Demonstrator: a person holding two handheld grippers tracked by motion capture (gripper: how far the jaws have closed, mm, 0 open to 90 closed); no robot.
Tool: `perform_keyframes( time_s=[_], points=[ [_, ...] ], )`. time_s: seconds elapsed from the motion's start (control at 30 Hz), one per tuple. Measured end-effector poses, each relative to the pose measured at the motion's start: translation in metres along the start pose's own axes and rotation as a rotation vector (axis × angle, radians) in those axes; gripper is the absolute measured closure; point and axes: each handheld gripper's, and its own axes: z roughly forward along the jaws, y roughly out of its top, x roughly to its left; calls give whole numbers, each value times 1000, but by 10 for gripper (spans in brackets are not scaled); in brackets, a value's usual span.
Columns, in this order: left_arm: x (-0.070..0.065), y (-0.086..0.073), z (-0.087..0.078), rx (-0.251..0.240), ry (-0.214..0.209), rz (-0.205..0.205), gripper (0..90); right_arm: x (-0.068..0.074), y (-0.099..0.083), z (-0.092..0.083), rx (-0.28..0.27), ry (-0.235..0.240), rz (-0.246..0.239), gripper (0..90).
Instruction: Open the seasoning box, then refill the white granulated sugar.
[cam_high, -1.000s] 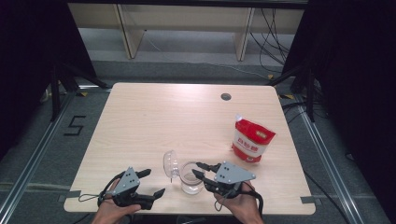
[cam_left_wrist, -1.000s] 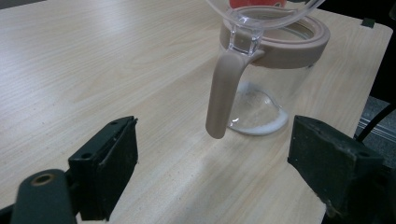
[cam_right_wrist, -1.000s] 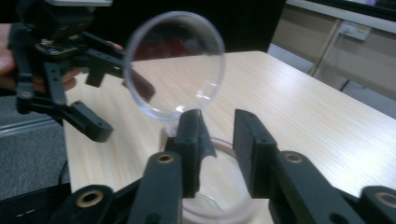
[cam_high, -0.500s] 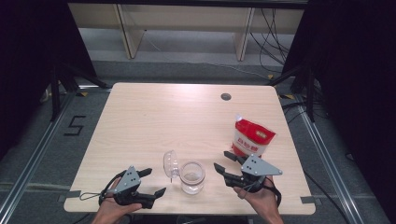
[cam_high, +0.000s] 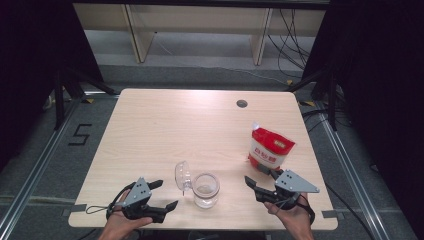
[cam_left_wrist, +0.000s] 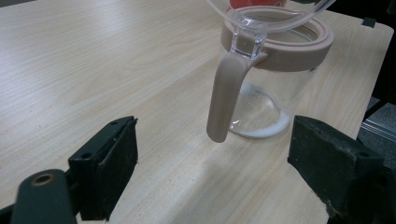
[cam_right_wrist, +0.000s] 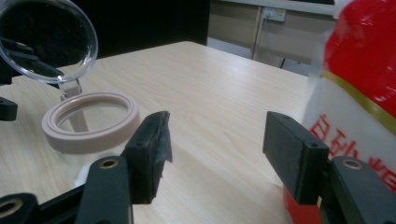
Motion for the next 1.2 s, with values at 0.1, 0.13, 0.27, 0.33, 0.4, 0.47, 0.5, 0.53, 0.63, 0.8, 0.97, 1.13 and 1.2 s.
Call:
perform_keyframes(
  time_s=[0.1, 0.13, 0.27, 0.33, 0.4, 0.47, 0.5, 0.53, 0.63, 0.8, 0.97, 1.13, 1.2],
  points=[
    [1, 0, 0, -8, -7, 15, 152, -3, -3, -7, 7, -26, 2, 418],
    [1, 0, 0, -13, -13, 14, 152, -5, -4, -9, 4, -26, -16, 418],
    [1, 0, 1, -8, -12, 3, 152, -9, -11, -18, 23, -45, 24, 417],
    [0, 0, 1, -7, -14, 8, 152, -10, -13, -23, 22, -60, 31, 417],
    [-1, 0, 0, -7, -7, -5, 152, -11, -15, -26, 20, -70, 40, 417],
    [-1, 0, 0, -7, -11, -13, 152, -13, -16, -29, 23, -76, 30, 418],
    [0, 0, 0, -10, -8, 0, 152, -16, -18, -33, 20, -89, 23, 418],
    [-1, 0, 0, -15, -9, -16, 152, -18, -19, -34, 23, -77, 35, 419],
    [0, 1, 0, -20, -10, -7, 152, -20, -23, -40, 29, -107, 51, 413],
    [1, 0, -1, -10, -2, -11, 152, -26, -26, -44, 30, -121, 61, 395],
    [0, 1, -3, -9, 2, -8, 152, -33, -30, -47, 31, -142, 77, 359],
    [-3, 0, 0, -5, -13, -1, 152, -41, -32, -49, 41, -187, 77, 299],
    [-3, -1, 0, 1, -18, 28, 152, -46, -34, -49, 61, -211, 70, 283]
  ],
)
